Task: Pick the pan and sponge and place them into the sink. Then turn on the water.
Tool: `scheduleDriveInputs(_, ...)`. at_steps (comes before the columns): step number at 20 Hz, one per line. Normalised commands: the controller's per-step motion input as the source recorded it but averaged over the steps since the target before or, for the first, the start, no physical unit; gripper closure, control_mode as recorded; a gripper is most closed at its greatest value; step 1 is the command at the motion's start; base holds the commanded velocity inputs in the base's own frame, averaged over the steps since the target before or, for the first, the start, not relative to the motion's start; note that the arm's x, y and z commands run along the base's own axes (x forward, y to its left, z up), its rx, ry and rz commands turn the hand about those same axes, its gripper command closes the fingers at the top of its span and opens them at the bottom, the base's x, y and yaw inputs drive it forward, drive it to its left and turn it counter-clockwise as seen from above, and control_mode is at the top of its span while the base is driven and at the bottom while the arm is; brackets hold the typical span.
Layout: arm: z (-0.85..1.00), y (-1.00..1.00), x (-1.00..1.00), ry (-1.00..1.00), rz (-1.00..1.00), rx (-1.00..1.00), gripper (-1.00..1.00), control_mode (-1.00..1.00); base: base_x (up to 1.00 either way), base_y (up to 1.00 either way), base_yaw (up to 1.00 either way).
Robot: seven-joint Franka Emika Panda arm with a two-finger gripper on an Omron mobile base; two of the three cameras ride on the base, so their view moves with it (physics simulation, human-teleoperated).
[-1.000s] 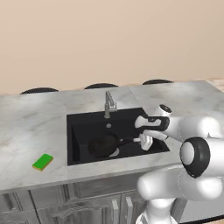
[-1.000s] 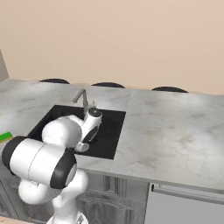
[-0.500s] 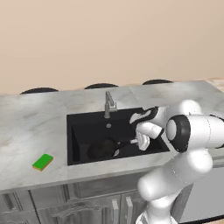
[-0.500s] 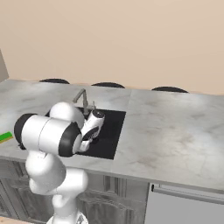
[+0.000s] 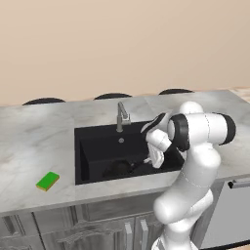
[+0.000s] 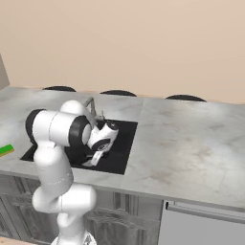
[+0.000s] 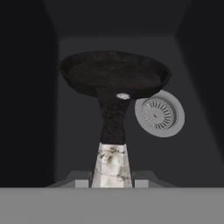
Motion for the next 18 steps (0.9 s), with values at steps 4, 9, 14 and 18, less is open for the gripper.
scheduleDriveInputs(4,-0.42,0.07,0.33,0.00,0.00,0.00,1.00,-1.00,0.00,0.00,0.00)
scheduleDriveInputs(9,-0.44,0.02,0.25,0.00,0.00,0.00,1.00,-1.00,0.00,0.00,0.00)
scheduleDriveInputs(14,-0.61,0.00,0.02,-0.03,0.02,0.00,1.00,-1.00,0.00,0.00,0.00)
scheduleDriveInputs(18,-0.59,0.01,0.07,-0.03,0.00,-0.04,1.00,-1.00,0.00,0.00,0.00)
